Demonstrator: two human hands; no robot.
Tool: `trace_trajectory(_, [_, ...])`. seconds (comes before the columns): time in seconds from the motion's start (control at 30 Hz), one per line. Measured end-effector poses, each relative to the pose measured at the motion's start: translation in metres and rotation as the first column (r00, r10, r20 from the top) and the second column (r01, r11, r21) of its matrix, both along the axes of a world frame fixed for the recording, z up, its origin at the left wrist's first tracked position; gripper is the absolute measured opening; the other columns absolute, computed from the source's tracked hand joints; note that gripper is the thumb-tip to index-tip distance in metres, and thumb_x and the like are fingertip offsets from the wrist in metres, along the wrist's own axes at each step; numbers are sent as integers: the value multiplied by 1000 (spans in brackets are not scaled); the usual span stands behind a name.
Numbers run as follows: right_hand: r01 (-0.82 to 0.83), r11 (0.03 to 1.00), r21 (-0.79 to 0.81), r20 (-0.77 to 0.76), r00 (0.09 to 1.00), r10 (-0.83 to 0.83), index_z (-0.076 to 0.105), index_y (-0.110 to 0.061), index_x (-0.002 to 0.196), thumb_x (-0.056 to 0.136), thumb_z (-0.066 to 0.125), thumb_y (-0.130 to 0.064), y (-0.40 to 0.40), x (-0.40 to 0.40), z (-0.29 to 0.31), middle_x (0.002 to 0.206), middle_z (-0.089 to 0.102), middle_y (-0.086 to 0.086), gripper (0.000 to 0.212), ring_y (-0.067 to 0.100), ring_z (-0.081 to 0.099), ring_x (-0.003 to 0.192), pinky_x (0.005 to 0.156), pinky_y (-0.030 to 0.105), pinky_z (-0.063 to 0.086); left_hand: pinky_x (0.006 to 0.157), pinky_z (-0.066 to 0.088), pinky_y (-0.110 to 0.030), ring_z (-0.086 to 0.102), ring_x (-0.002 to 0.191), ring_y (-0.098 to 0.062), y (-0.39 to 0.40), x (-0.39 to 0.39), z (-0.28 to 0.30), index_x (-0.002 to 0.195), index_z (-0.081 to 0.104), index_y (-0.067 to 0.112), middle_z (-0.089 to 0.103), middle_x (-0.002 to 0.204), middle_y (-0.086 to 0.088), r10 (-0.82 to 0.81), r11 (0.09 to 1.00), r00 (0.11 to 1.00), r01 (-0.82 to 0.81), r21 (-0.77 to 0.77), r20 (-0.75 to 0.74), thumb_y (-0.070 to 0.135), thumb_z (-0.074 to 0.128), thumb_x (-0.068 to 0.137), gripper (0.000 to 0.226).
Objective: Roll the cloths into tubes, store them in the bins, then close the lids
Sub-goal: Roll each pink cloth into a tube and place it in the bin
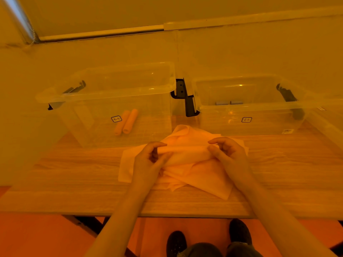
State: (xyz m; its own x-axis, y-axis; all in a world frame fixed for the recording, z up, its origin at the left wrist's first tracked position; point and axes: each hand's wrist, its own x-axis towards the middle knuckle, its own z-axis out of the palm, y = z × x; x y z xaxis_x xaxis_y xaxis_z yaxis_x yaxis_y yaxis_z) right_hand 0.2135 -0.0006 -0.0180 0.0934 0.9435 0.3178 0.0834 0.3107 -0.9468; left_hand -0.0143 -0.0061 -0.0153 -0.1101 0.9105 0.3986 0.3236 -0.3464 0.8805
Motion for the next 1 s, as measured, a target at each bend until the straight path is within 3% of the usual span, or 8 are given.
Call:
trace_trajectory(0.13, [-12,998,-65,36,999,14,67,-23,90,78,75,-13,-2,-2,3,95,69,-4,17,4,65,86,72,20,54,59,45,-18,58,73,-6,2,0,-2,87,62,29,66,85,-3,11,1000,1000,-11,6,-2,17,72,82,17])
trace_trajectory(0.3, [14,999,-42,71,997,-11,69,-11,85,84,69,-14,-5,-2,2,87,68,-3,3,-4,62,78,68,12,49,57,50,-21,62,78,-8,1,-1,-3,95,63,32,66,95,6,-11,1000,999,10,10,46,14,72,82,25])
trace_trajectory(0.43, [-30,997,-72,-29,999,28,70,-20,94,78,74,-7,-3,-1,3,105,70,-6,21,4,66,95,75,18,53,55,51,-28,61,71,-7,1,-1,-2,92,62,34,65,88,8,20,1000,1000,-20,8,14,17,70,84,20])
trace_trajectory(0.57, [-73,991,-108,-63,996,67,71,-21,95,73,77,-2,-4,-1,4,107,71,-5,30,8,68,96,76,24,56,66,48,-33,60,78,-16,3,-2,-3,88,61,40,64,83,7,73,997,997,-74,39,14,31,67,83,12])
trace_trajectory(0.73, [-37,996,-80,-74,997,31,70,-22,92,74,76,0,-2,-2,4,103,70,-2,29,8,67,95,76,20,55,46,47,-26,58,59,-7,-1,1,1,95,61,34,62,84,1,29,999,999,-28,-24,46,16,75,80,27])
trace_trajectory(0.8, [-22,998,-63,-74,997,17,69,-21,92,74,76,1,-1,-2,4,101,69,-5,30,4,67,90,74,18,54,45,49,-30,59,59,-9,-2,2,2,97,60,32,63,89,1,13,999,999,-10,-47,49,14,75,79,29])
trace_trajectory(0.9, [-10,999,-44,-37,999,9,68,-23,92,77,75,-2,0,-3,4,97,69,-5,26,1,66,84,71,16,53,46,45,-16,60,60,-1,-3,2,3,99,62,22,62,86,8,32,999,999,-32,-13,20,13,73,82,22])
trace_trajectory(1.0, [-2,1000,-15,5,1000,2,69,-25,90,82,72,-8,0,-3,2,93,69,-3,19,1,63,80,68,15,50,45,42,-14,58,56,0,-3,3,4,96,62,20,61,78,10,40,999,999,-40,-8,23,11,71,83,19])
